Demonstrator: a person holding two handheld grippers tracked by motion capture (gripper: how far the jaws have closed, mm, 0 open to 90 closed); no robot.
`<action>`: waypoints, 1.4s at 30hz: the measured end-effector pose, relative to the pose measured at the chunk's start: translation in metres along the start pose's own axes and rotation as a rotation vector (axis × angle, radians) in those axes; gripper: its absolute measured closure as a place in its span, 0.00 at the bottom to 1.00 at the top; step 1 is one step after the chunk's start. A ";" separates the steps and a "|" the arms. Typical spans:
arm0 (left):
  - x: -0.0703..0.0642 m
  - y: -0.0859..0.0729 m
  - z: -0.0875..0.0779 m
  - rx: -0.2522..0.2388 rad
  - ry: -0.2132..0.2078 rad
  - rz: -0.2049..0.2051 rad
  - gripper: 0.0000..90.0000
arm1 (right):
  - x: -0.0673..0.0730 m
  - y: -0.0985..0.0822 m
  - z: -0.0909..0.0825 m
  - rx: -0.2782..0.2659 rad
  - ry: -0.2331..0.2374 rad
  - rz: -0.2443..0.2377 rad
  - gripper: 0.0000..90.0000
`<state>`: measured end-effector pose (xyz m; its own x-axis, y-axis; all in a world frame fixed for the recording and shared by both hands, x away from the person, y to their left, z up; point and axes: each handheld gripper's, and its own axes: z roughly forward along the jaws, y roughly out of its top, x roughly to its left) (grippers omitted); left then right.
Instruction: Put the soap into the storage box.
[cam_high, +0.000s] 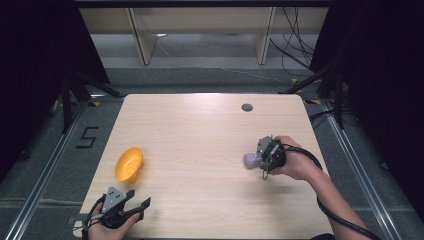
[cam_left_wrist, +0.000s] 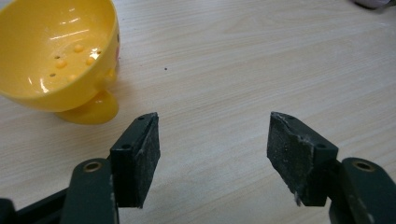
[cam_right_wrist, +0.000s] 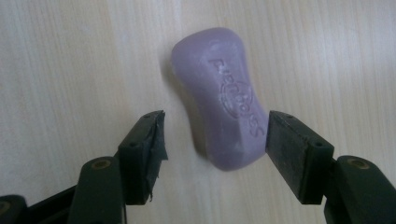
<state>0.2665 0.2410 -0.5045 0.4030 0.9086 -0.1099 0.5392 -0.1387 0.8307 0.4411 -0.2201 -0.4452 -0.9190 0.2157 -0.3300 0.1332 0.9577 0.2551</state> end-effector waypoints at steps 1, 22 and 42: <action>0.000 0.000 0.000 0.000 0.000 0.000 0.38 | -0.003 0.002 0.002 -0.010 0.009 -0.029 0.42; 0.000 0.000 0.001 0.004 -0.005 -0.004 0.38 | -0.014 0.016 0.022 0.080 0.063 -0.043 0.40; 0.001 -0.001 0.001 0.015 -0.008 -0.004 0.37 | -0.017 0.025 0.043 0.191 0.114 -0.098 0.47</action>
<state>0.2674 0.2415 -0.5059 0.4065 0.9061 -0.1173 0.5521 -0.1413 0.8217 0.4764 -0.1917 -0.4721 -0.9655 0.1076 -0.2370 0.0991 0.9939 0.0474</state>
